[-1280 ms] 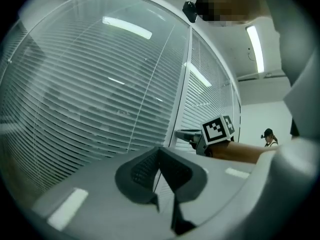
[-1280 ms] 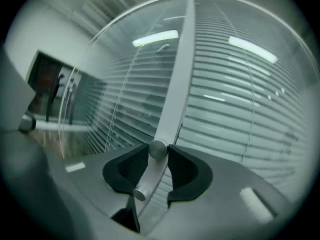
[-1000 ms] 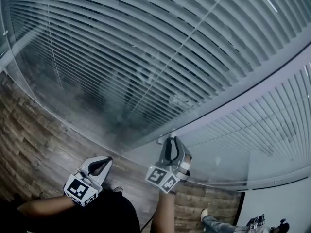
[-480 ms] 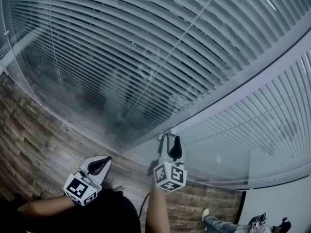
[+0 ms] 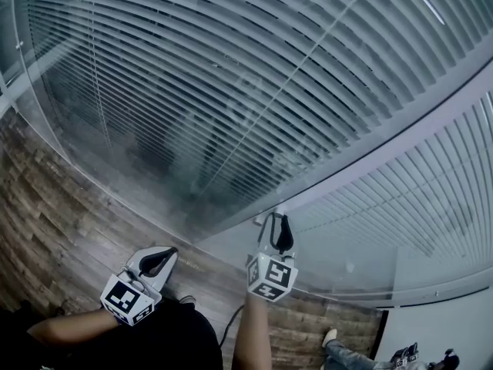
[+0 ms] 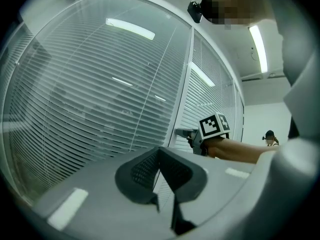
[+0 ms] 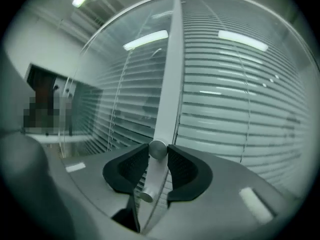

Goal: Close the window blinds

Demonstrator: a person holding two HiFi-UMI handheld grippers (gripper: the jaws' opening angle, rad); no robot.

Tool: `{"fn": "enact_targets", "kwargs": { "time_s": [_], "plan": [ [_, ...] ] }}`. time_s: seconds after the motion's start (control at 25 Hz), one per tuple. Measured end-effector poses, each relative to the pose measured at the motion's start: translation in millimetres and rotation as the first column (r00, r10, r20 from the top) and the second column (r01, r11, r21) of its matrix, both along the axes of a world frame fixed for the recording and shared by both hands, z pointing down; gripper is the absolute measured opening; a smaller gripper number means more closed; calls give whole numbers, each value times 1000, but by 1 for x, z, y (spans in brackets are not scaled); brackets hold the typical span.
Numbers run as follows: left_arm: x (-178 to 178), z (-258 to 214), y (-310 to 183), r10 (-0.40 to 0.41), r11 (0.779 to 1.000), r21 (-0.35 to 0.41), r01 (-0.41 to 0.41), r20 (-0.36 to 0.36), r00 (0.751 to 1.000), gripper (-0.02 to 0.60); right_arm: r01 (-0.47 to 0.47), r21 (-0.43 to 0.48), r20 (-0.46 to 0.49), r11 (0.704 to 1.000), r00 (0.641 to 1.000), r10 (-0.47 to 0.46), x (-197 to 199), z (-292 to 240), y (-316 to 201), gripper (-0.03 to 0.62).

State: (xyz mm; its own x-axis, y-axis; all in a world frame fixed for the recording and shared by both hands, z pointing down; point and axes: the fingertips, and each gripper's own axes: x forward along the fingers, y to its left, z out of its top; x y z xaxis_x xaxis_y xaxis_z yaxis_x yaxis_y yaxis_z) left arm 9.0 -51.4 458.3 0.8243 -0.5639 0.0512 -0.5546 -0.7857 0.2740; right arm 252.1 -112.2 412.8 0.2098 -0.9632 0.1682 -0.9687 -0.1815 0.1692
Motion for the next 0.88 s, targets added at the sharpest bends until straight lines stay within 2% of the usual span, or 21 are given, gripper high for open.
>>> {"fn": "enact_targets", "kwargs": {
  "time_s": [0.12, 0.2, 0.28, 0.36, 0.4, 0.44, 0.48, 0.52, 0.56, 0.6, 0.64, 0.68, 0.72, 0.88],
  "plan": [
    [0, 1, 1, -3, 1000, 5, 3, 2, 1000, 2, 36, -103, -237, 994, 970, -60, -6, 3, -2, 124],
    [0, 1, 1, -3, 1000, 8, 3, 1, 1000, 2, 40, -166, -379, 985, 920, -101, -8, 4, -1, 123],
    [1, 0, 2, -1, 1000, 7, 1, 2, 1000, 2, 25, -223, -508, 975, 850, -138, -9, 5, 0, 123],
    [3, 0, 3, 3, 1000, 6, -3, 5, 1000, 0, 8, -259, -602, 966, 781, -168, -11, 4, 0, 123],
    [3, 0, 4, 4, 1000, 6, -4, 6, 1000, 2, 4, -266, -627, 964, 759, -176, -12, 5, -1, 124],
    [4, 0, 4, 5, 1000, 6, -5, 6, 1000, 2, 5, -264, -628, 964, 758, -176, -13, 5, -1, 126],
    [4, 0, 4, 6, 1000, 6, -6, 7, 1000, 2, 15, -251, -595, 968, 786, -167, -12, 6, -1, 128],
    [4, 1, 4, 6, 1000, 5, -6, 8, 1000, 2, 35, -225, -517, 974, 843, -149, -12, 7, 0, 130],
    [5, 1, 4, 6, 1000, 3, -6, 9, 1000, 2, 59, -184, -387, 981, 913, -127, -10, 7, 1, 132],
    [5, 1, 4, 4, 1000, 1, -4, 9, 1000, 2, 77, -130, -216, 989, 971, -104, -8, 6, 3, 148],
    [5, 1, 4, 3, 1000, -1, -3, 8, 1000, 2, 81, -72, -39, 994, 996, -83, -5, 4, 4, 173],
    [5, 1, 4, 2, 1000, -3, -2, 7, 1000, 2, 69, -20, 106, 997, 992, -66, -2, 2, 6, 184],
    [5, 2, 4, 1, 1000, -7, -1, 7, 1000, 2, 49, 19, 203, 999, 978, -52, 0, -1, 7, 184],
    [6, 5, 3, 3, 1000, -30, -3, 7, 1000, 0, 11, 82, 395, 997, 918, -43, 1, -1, 3, 164]
  ]
}}
